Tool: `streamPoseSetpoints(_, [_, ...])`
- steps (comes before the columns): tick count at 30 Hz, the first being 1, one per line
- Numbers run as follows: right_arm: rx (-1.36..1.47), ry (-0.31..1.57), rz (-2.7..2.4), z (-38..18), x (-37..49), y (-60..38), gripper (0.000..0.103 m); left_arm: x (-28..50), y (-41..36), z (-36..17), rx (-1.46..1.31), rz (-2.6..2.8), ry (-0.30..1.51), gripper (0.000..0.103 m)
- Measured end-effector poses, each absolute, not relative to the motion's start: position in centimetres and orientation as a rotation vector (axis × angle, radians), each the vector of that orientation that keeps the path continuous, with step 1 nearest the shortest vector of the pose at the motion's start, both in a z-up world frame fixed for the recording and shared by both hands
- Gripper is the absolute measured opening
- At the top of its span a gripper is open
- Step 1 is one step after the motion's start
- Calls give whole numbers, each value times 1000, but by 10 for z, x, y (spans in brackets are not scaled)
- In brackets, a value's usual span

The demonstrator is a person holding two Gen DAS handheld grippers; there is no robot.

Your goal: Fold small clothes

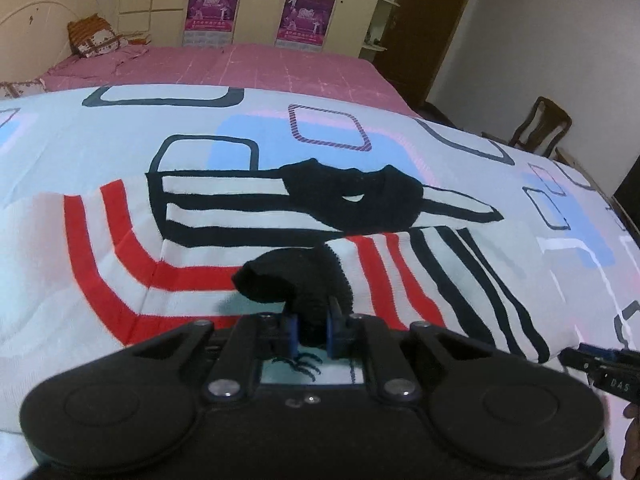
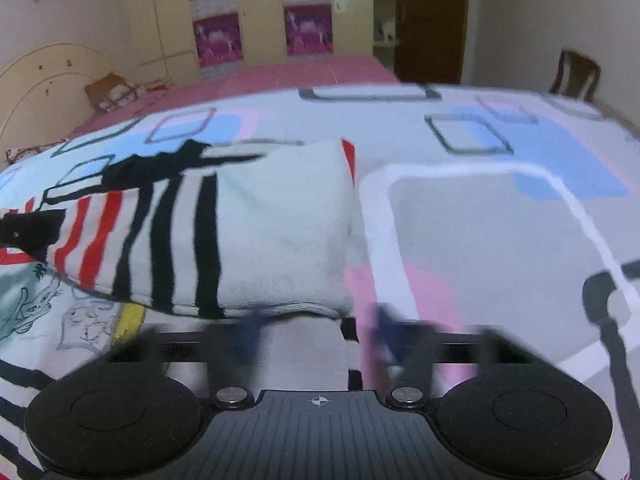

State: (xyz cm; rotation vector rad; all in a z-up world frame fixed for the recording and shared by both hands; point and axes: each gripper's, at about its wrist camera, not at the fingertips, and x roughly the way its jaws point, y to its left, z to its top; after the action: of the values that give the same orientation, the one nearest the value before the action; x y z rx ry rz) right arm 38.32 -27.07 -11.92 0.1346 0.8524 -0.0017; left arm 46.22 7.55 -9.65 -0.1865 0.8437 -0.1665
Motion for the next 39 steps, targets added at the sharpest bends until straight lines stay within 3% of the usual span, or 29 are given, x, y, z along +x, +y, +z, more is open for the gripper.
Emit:
streamPoseSetpoints(6, [134,871,-11,-123,383,-272,37,468,73,-115,-143,-178,903,16])
streamPoseSetpoints(8, [146,847,-17,-115,379,-274,37,464,76,-112,-122,-158,888,38])
streamPoseSetpoints(9, [150,822,-23,-111,377,-276,37,460,79,-108,-113,-126,862,69])
streamPoseSetpoints(10, [159,804,-21,-106,376,-278,37,457,83,-104,-113,-101,828,83])
streamPoseSetpoints(11, [168,791,-16,-103,376,-279,37,455,87,-102,-119,-87,798,79])
streamPoseSetpoints(13, [184,769,0,-100,380,-278,37,465,92,-105,-149,-113,840,54])
streamPoseSetpoints(17, [163,792,44,-107,402,-263,37,481,81,-119,-80,-138,893,49])
streamPoseSetpoints(19, [109,846,31,-116,411,-258,37,480,79,-116,-64,-142,897,41])
streamPoseSetpoints(21, [137,830,59,-107,414,-264,37,479,84,-113,-99,-149,882,44])
streamPoseSetpoints(23, [235,771,50,-99,423,-283,37,480,87,-116,-123,-139,874,57])
streamPoseSetpoints(26, [361,744,1,-97,461,-313,37,486,87,-121,-154,-143,860,56])
streamPoseSetpoints(28, [402,751,-14,-103,490,-328,37,489,85,-122,-152,-148,850,31])
streamPoseSetpoints(30, [513,786,14,-117,516,-344,37,492,87,-124,-185,-170,848,17])
streamPoseSetpoints(33, [631,839,70,-140,539,-361,37,492,89,-125,-211,-188,837,7])
streamPoseSetpoints(34, [642,828,96,-141,539,-365,32,488,90,-123,-212,-187,811,6])
streamPoseSetpoints(35, [616,827,119,-139,540,-365,7,479,91,-118,-222,-181,751,6])
streamPoseSetpoints(39, [401,814,95,-132,535,-353,7,469,95,-133,-208,-117,756,6])
